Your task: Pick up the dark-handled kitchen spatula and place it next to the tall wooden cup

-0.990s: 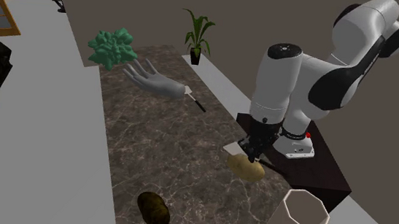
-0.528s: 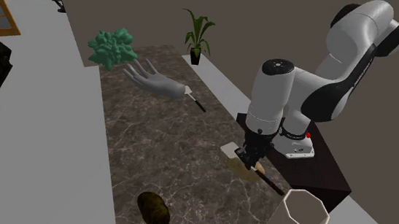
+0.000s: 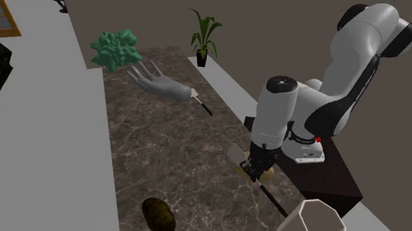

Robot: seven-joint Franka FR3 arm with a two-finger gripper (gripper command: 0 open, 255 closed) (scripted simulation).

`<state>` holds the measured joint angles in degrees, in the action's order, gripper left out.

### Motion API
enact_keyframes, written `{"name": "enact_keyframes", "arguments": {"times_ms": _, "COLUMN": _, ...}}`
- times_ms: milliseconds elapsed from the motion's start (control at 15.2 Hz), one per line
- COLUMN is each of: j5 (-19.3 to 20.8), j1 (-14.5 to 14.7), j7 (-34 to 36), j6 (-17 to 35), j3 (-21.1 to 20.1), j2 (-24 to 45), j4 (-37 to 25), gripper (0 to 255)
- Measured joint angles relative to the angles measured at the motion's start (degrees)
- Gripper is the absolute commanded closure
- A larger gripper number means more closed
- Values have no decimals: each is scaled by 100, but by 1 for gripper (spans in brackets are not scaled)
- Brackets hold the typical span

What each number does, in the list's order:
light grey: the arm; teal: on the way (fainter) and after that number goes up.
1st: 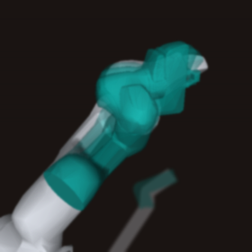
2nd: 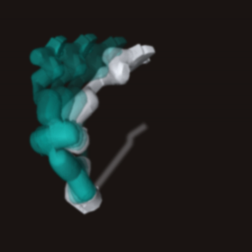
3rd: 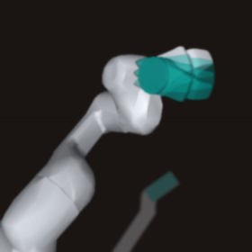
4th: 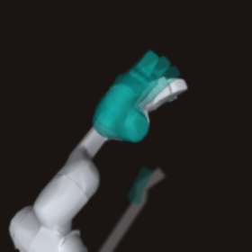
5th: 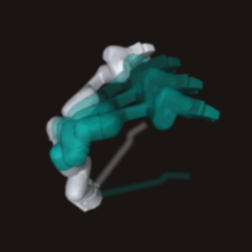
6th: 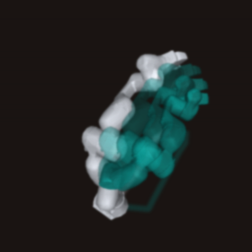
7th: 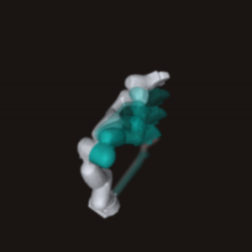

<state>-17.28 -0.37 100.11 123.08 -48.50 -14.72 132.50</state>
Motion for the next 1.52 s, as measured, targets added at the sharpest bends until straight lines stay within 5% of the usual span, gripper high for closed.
{"name": "enact_keyframes", "arguments": {"times_ms": 726, "j5": 365, "j1": -129, "j7": 277, "j6": 932, "j3": -327, "j2": 632, "j4": 419, "gripper": 255}}
{"name": "enact_keyframes", "arguments": {"times_ms": 1122, "j5": 413, "j1": -142, "j7": 304, "j6": 1032, "j3": -347, "j2": 687, "j4": 429, "gripper": 255}}
{"name": "enact_keyframes", "arguments": {"times_ms": 1188, "j5": 393, "j1": -135, "j7": 289, "j6": 1028, "j3": -340, "j2": 667, "j4": 437, "gripper": 0}}
{"name": "enact_keyframes", "arguments": {"times_ms": 1518, "j5": 348, "j1": -121, "j7": 251, "j6": 1064, "j3": -335, "j2": 645, "j4": 491, "gripper": 0}}
